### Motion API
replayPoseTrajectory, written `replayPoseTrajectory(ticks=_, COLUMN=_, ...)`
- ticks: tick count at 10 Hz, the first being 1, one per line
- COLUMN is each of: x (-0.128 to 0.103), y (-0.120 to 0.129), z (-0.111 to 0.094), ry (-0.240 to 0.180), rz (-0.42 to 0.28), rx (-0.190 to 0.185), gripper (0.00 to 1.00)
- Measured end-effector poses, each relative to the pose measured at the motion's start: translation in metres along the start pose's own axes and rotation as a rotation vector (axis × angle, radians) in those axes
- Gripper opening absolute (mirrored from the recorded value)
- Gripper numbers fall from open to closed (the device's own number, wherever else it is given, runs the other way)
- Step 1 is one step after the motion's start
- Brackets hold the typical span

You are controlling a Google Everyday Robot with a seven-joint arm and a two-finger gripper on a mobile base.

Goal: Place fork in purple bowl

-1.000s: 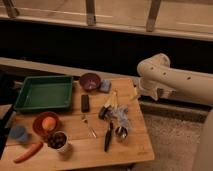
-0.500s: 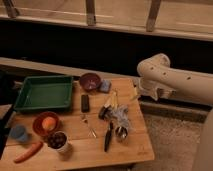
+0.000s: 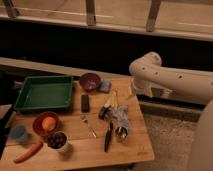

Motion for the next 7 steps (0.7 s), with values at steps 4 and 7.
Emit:
replayPoseTrajectory(ticks=4, x=-0.019, y=0.099, z=-0.007, ry=-0.013, rz=-0.197, rx=-0.034, gripper=0.8)
replayPoseTrajectory(ticks=7, x=-0.003, y=0.184, z=-0.016, ry=-0.015, rz=-0.39, rx=-0.112, gripper=0.8)
